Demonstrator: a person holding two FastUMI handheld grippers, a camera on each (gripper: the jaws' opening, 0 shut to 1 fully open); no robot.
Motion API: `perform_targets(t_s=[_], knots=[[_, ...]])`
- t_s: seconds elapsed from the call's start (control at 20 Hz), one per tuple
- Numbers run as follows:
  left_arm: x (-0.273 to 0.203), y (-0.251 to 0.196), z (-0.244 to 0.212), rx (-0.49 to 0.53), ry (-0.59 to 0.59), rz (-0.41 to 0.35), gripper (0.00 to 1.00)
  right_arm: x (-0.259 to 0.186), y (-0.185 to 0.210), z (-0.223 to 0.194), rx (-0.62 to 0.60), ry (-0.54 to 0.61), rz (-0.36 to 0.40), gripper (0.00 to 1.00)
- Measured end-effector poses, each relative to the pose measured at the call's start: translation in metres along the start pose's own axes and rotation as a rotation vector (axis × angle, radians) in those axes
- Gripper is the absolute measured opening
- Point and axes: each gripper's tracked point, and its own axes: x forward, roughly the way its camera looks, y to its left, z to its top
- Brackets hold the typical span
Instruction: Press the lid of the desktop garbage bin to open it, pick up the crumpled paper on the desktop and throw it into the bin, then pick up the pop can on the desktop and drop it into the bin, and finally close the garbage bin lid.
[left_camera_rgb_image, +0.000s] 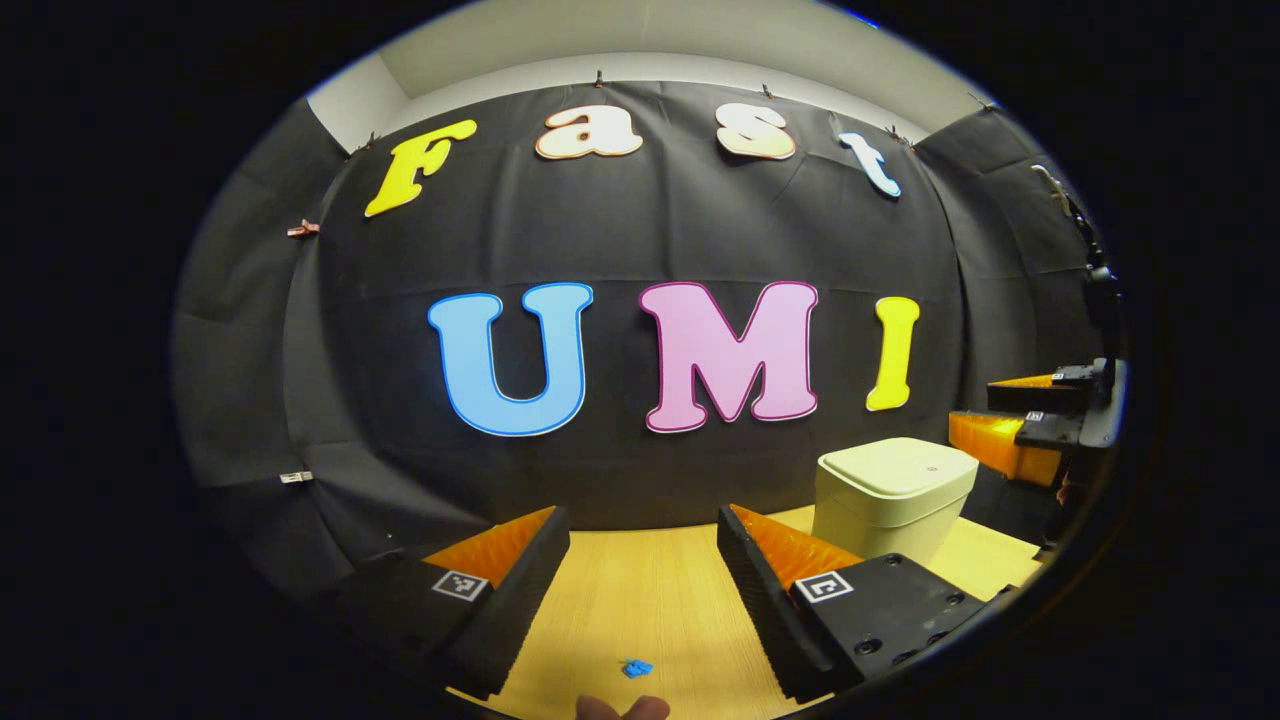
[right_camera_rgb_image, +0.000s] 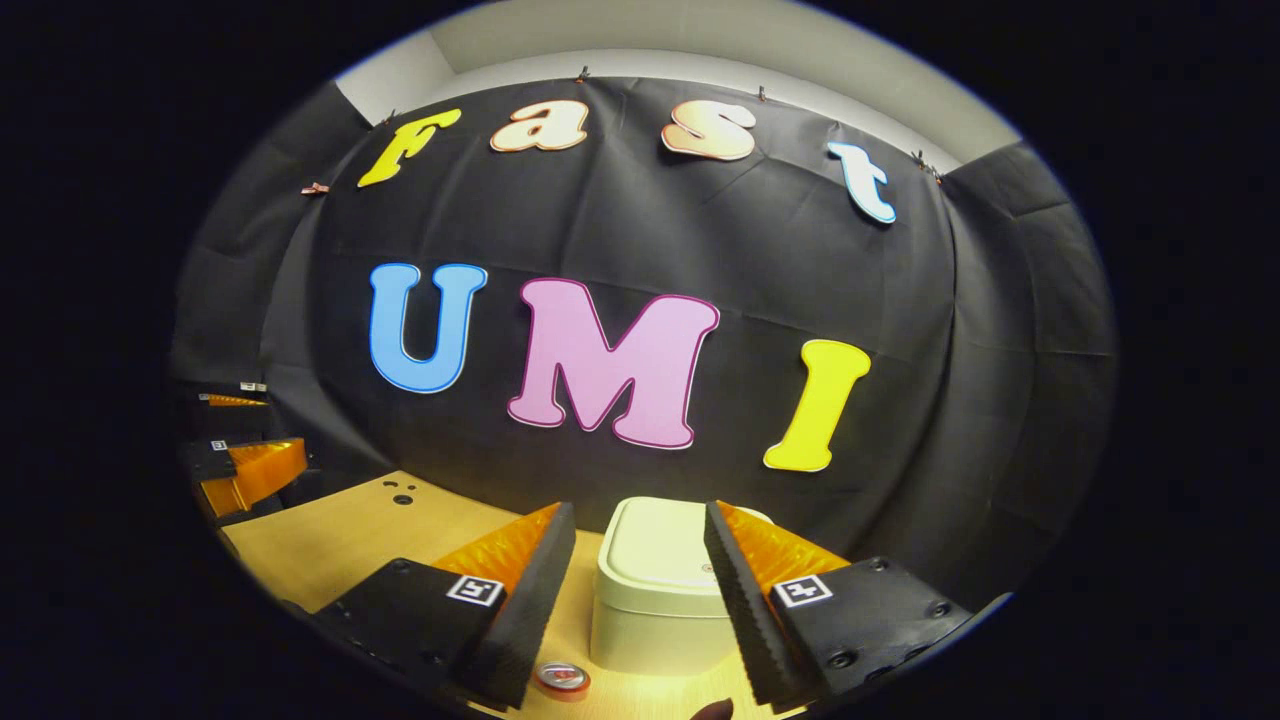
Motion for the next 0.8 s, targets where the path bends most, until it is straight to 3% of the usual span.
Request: perform_targets(t_s=[0.25,0.4,0.5,0.55,0.8], knots=[[-0.002,0.001,0.000,0.000,0.003,0.005,0.96,0.027,-0.029,-0.011,0.044,0.061,-0.053,0.53],[-0.002,0.000,-0.002,0.003,0.007,0.005,0.95,0.041,-0.046,-0.012,0.034,0.054,-0.093,0.24],[-0.003,0.000,-0.003,0.002,0.008,0.006,0.96,0.053,-0.054,-0.013,0.005,0.052,-0.100,0.11],[-0.003,0.000,-0.002,0.003,0.009,0.006,0.96,0.057,-0.056,-0.012,-0.007,0.049,-0.095,0.07],[-0.004,0.002,-0.003,0.008,0.005,0.014,0.95,0.085,-0.077,-0.027,0.063,0.098,-0.123,0.07]])
